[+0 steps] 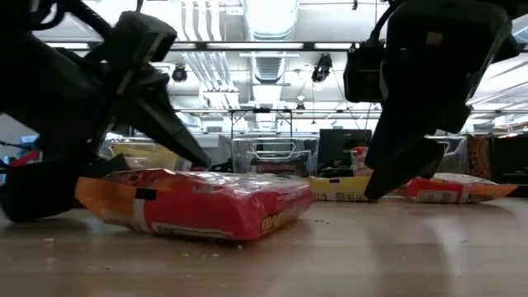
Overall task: Sort Maruchan noodles
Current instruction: Put the orange noodle pack into the right transparent bin
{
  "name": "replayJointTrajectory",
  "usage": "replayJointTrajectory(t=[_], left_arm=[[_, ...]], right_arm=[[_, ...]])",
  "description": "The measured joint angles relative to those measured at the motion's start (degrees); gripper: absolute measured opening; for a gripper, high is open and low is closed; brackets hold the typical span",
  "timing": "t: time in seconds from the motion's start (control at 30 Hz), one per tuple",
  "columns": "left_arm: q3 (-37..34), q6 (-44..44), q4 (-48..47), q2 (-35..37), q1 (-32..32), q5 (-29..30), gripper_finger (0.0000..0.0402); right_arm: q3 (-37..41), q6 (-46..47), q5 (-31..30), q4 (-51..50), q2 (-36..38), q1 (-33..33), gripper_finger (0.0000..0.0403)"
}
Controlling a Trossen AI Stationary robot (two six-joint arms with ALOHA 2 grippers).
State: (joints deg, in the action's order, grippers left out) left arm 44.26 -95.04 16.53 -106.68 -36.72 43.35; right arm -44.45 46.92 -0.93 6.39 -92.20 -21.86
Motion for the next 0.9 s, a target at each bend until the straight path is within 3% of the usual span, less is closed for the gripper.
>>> replayJointTrajectory(t=[0.27,0.5,0.9], left_arm=[[0.0,5.9,6.8,0.0,2.8,-2.1,0.0224],[0.0,6.5,5.3,0.0,3.9,-2.9,0.0224],[0.0,5.8,3.7,0.1,4.1,-11.4,0.0224]], right_arm=[[0.0,-1.6,-0.1,5.0,-2.8,0.4,0.0256],[0.0,-2.7,-0.2,8.4,-5.8,0.5,0.0256],[-0.1,-7.3,-3.5,11.8,-7.3,2.5,0.0256]])
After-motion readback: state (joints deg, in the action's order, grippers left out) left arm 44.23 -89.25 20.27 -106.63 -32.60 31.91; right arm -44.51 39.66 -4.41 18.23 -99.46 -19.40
